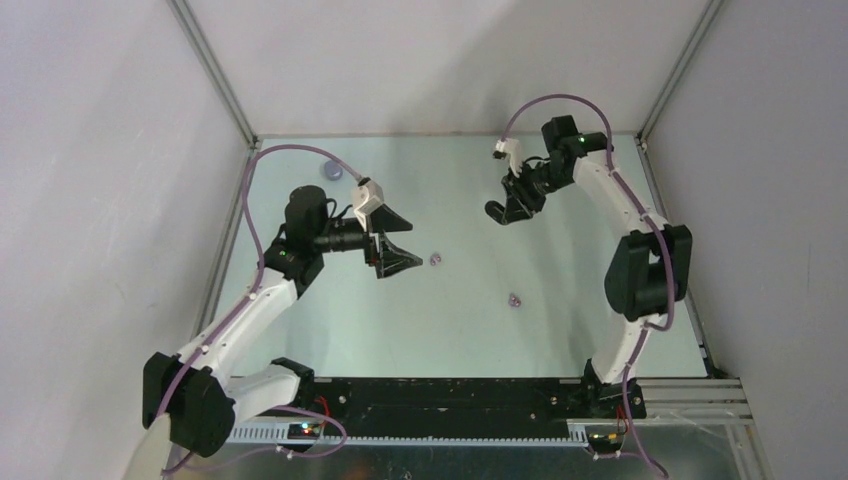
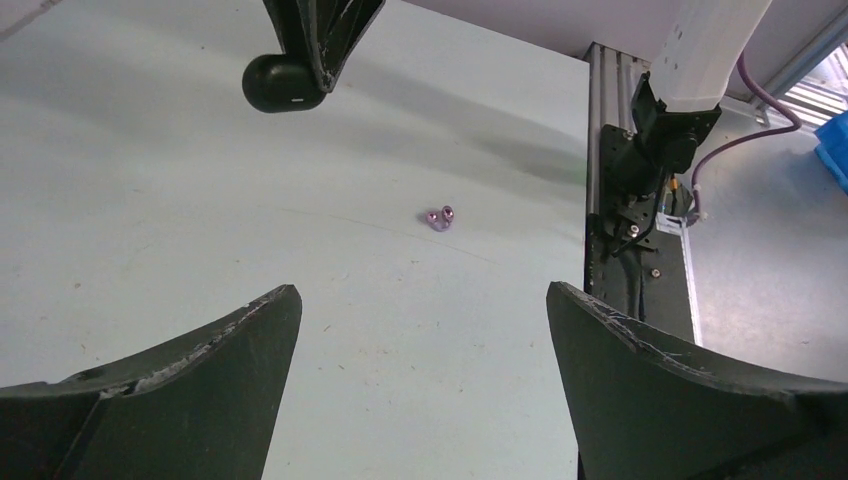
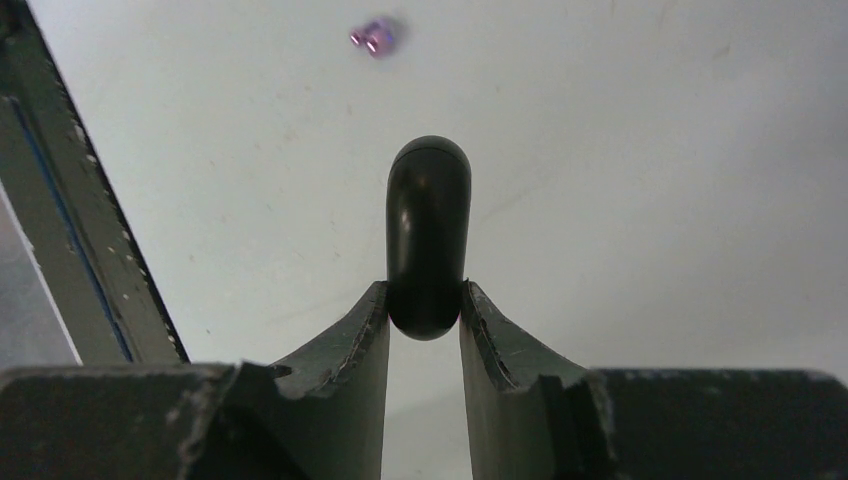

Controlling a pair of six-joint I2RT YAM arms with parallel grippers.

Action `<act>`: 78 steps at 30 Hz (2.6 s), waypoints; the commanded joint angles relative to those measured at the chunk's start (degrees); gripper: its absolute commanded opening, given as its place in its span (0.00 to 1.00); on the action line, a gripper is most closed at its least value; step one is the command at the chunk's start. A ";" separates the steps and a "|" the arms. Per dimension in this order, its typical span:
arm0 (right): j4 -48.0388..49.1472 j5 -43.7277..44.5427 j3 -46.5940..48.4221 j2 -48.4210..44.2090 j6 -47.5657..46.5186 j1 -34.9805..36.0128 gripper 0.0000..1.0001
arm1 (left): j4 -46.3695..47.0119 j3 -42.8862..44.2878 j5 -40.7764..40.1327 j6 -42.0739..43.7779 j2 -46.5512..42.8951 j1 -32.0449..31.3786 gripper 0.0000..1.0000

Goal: Insert the wireless bluetooth earbuds into the charging case
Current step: Place the charging case with the earbuds at the center of the board.

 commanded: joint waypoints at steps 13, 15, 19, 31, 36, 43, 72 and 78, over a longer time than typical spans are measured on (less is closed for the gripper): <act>-5.52 7.57 13.04 18.27 -2.15 5.79 0.08 | -5.68 4.39 1.78 6.34 -0.66 0.31 0.99; -4.79 5.89 18.01 22.29 0.85 7.97 0.08 | -12.28 6.91 2.94 11.44 -1.54 0.65 0.99; -7.91 1.18 34.75 33.13 6.13 11.23 0.08 | -22.21 10.88 4.97 19.38 -3.66 2.28 1.00; 2.97 1.71 40.34 40.51 11.78 19.82 0.10 | -27.81 11.68 6.36 25.39 -5.70 4.43 0.99; 2.49 3.91 39.76 41.78 10.10 21.77 0.11 | -26.73 11.12 6.85 24.65 -5.55 4.42 0.99; 1.01 7.43 38.72 43.27 7.09 23.52 0.12 | -25.79 10.74 7.47 23.76 -5.43 4.43 0.99; 7.41 15.25 36.91 38.57 9.46 23.41 0.56 | -22.63 9.53 9.56 20.87 -4.51 4.38 0.99; 8.56 19.85 36.42 35.45 10.18 22.39 0.77 | -20.28 9.98 2.96 17.80 -3.91 4.51 0.99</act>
